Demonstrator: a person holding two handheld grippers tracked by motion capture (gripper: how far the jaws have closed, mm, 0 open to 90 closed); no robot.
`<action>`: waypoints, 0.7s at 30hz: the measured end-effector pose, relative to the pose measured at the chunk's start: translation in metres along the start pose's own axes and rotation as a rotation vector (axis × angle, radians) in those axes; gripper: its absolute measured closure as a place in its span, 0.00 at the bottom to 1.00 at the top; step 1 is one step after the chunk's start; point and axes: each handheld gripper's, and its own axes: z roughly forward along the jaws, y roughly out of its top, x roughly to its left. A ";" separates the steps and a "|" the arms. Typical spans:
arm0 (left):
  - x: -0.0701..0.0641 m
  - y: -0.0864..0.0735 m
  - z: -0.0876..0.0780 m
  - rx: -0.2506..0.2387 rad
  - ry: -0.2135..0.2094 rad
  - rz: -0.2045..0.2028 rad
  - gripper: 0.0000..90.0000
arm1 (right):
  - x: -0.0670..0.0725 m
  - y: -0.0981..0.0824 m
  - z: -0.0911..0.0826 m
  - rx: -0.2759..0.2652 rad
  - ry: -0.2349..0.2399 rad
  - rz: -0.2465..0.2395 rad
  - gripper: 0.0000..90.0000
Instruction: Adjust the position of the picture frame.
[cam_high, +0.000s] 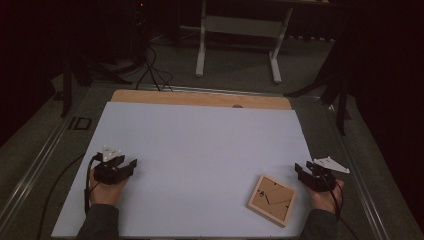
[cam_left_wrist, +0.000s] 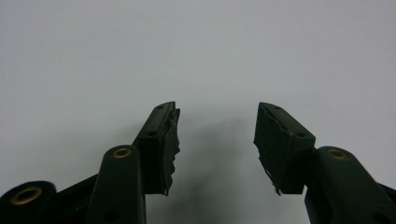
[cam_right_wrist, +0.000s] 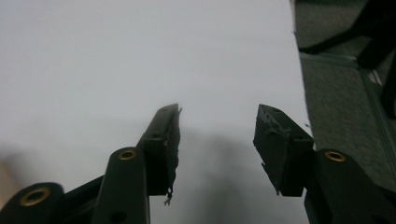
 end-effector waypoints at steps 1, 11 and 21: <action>-0.001 0.000 -0.006 -0.016 -0.008 0.014 0.54 | 0.000 0.000 0.000 0.000 0.000 0.000 0.57; -0.011 -0.004 -0.025 -0.043 -0.016 0.126 0.53 | 0.017 0.005 -0.011 -0.043 0.044 -0.042 0.70; -0.010 -0.006 -0.033 -0.063 -0.014 0.126 0.52 | 0.022 0.013 -0.024 -0.093 0.166 0.010 0.86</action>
